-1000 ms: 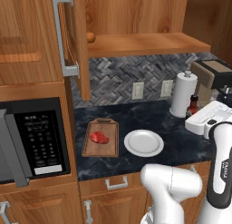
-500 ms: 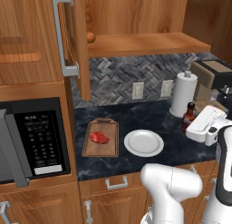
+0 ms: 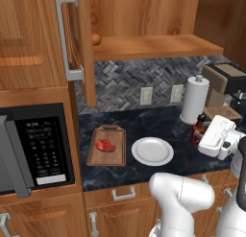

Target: Pick the steak from the plate and place it on the cutting board. Then pick the condiment bottle from the cabinet and place it next to the cutting board.

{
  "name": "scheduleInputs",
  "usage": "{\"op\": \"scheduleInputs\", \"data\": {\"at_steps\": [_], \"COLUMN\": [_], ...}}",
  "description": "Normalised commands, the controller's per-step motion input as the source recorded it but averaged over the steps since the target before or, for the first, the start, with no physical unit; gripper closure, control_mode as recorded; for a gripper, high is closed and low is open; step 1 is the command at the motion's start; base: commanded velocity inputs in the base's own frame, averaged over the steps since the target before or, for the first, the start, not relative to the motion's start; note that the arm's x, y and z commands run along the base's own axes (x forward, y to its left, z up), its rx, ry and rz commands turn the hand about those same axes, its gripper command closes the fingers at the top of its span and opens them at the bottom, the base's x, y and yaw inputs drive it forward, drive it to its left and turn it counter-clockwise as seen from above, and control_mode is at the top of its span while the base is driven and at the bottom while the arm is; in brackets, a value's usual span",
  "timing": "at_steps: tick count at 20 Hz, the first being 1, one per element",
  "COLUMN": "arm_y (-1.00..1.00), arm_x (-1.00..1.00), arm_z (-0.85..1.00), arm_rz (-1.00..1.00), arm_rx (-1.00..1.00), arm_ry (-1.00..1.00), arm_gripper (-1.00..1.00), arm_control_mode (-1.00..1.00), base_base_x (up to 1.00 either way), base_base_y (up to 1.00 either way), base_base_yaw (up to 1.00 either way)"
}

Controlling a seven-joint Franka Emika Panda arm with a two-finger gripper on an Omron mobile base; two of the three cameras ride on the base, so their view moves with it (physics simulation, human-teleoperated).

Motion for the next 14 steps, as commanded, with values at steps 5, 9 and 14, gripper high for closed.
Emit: {"op": "scheduleInputs", "data": {"at_steps": [5, 9, 14], "arm_y": [0.0, -0.03, -0.01], "arm_x": [-0.05, -0.28, -0.38], "arm_z": [-0.09, 0.0, 0.0], "arm_rz": [0.07, 0.02, 0.0], "arm_rx": [0.0, 0.0, 0.0], "arm_ry": [-0.03, 0.0, 0.0], "arm_gripper": [1.0, 1.0, 1.0], "arm_control_mode": [-1.0, -1.0, -1.0], "base_base_x": [0.0, 0.0, 0.0], "base_base_y": [0.0, 0.0, 0.0], "base_base_yaw": [0.0, 0.0, 0.0]}}
